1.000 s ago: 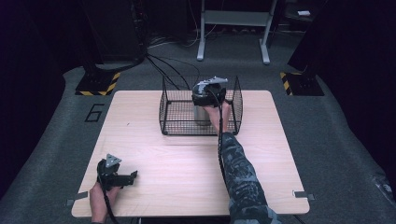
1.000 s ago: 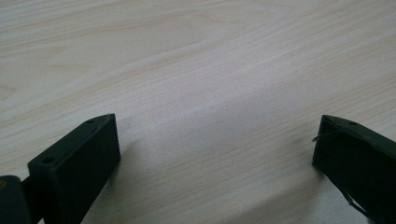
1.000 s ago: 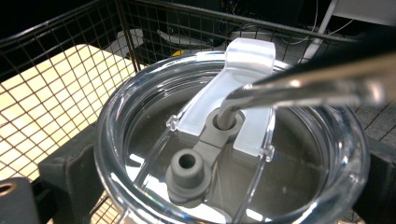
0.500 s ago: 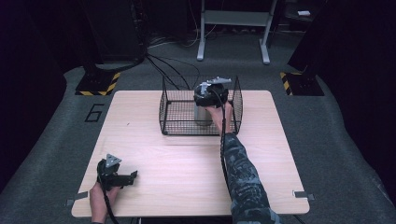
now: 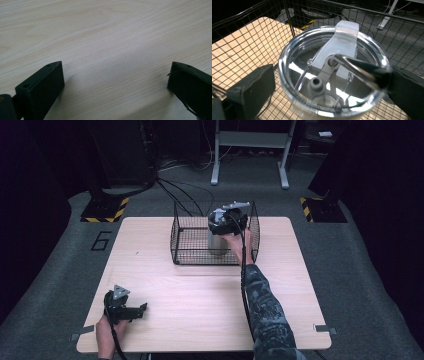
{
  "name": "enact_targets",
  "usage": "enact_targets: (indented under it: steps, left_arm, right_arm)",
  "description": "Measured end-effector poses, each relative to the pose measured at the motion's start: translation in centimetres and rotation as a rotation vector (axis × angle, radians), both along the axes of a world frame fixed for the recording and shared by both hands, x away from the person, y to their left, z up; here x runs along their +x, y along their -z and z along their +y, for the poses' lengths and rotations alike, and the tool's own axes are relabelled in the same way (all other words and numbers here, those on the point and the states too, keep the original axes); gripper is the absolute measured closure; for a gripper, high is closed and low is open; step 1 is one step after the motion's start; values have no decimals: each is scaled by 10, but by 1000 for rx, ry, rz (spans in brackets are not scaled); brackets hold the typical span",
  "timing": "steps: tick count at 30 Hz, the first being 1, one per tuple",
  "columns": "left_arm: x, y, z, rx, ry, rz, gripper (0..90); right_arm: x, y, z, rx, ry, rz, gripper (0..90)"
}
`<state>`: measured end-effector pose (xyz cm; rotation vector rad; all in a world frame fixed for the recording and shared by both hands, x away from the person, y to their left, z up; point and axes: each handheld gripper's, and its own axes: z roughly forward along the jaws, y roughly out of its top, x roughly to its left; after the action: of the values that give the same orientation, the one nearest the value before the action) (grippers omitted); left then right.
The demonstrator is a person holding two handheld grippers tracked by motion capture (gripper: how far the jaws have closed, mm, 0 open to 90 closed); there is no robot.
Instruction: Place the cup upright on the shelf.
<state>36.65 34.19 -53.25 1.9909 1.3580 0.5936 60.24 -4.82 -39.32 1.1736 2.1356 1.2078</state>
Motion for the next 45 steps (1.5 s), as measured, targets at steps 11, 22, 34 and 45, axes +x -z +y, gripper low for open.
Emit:
enact_targets:
  steps: [11, 22, 34, 45]
  left_arm:
    - [0, 0, 0, 0, 0, 0, 5]
    - [0, 0, 0, -1, 2, 3, 5]
    - [0, -1, 1, 8, 7, 5, 5]
    - [0, 0, 1, 7, 5, -1, 5]
  right_arm:
    - [-34, -15, -19, -13, -57, 24, 0]
    - [-82, -33, -26, -46, -139, -9, 0]
    - [-138, -39, -55, -74, -166, -56, 0]
    - [-183, -16, -95, -87, -101, -59, 0]
